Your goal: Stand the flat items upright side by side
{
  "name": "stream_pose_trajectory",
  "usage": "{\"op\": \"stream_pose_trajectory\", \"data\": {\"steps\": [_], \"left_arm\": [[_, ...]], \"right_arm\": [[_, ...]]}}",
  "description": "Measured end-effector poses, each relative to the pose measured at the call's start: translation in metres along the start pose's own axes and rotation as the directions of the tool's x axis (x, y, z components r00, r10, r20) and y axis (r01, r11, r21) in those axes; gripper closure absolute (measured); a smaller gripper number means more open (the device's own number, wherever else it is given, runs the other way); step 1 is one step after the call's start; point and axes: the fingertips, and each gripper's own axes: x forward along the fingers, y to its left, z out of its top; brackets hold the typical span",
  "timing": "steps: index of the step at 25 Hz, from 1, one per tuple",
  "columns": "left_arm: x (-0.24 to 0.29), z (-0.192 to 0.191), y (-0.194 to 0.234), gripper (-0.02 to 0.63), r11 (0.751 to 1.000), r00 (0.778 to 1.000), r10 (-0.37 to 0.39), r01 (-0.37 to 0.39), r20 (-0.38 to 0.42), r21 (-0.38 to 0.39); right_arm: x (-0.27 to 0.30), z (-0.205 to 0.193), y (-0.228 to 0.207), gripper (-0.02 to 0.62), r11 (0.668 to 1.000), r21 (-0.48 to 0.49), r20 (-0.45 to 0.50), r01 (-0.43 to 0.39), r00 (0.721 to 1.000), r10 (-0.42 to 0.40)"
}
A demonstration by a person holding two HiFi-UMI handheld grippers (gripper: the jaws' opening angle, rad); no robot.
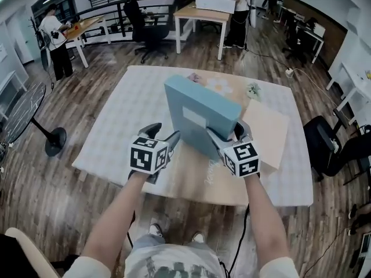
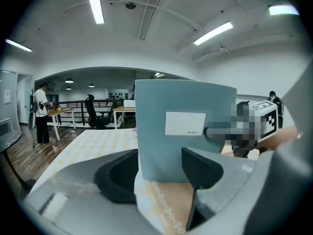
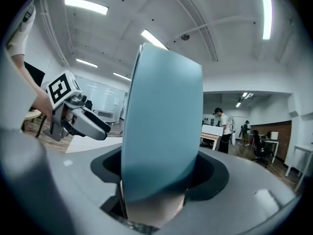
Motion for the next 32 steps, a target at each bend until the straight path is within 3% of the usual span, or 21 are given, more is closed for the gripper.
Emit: {"op": "stream_pose_trajectory", "data": {"steps": [4, 8, 13, 18, 23, 26, 29, 32], "left_arm": [[0.010, 0.006, 0.002, 0.318, 0.996, 0.996, -0.090, 0.090, -0.001, 0.024], [0.015, 0.011, 0.006, 0.318, 0.983, 0.984, -0.175, 0.175, -0.006, 0.051], [0.017, 0.015, 0.009, 0.318, 0.965, 0.967, -0.253, 0.253, -0.020, 0.070], [0.016, 0.014, 0.015, 0.318, 0.944, 0.948, -0.317, 0.319, -0.039, 0.087], [0.009, 0.016, 0.029, 0.318, 0.935, 0.940, -0.340, 0.342, -0.038, 0.092], [0.002, 0.017, 0.038, 0.318, 0.936, 0.940, -0.340, 0.341, -0.029, 0.092], [-0.004, 0.018, 0.044, 0.318, 0.935, 0.939, -0.343, 0.343, -0.018, 0.092], [-0.007, 0.018, 0.046, 0.318, 0.933, 0.937, -0.349, 0.348, -0.010, 0.091]], "right_arm": [[0.003, 0.000, -0.003, 0.250, 0.987, -0.023, -0.018, 0.161, 0.987, -0.162], [0.003, -0.001, -0.004, 0.252, 0.946, 0.009, -0.039, 0.323, 0.946, -0.322], [0.002, 0.003, 0.003, 0.256, 0.868, 0.049, -0.051, 0.495, 0.869, -0.493], [0.009, 0.013, 0.021, 0.258, 0.767, 0.075, -0.052, 0.638, 0.770, -0.636], [0.021, 0.023, 0.043, 0.258, 0.674, 0.062, -0.042, 0.736, 0.677, -0.735], [0.024, 0.022, 0.050, 0.256, 0.631, 0.065, -0.056, 0.773, 0.634, -0.771], [0.026, 0.022, 0.059, 0.251, 0.612, 0.055, -0.053, 0.789, 0.614, -0.788], [0.029, 0.020, 0.066, 0.239, 0.621, 0.035, -0.049, 0.783, 0.622, -0.781]]}}
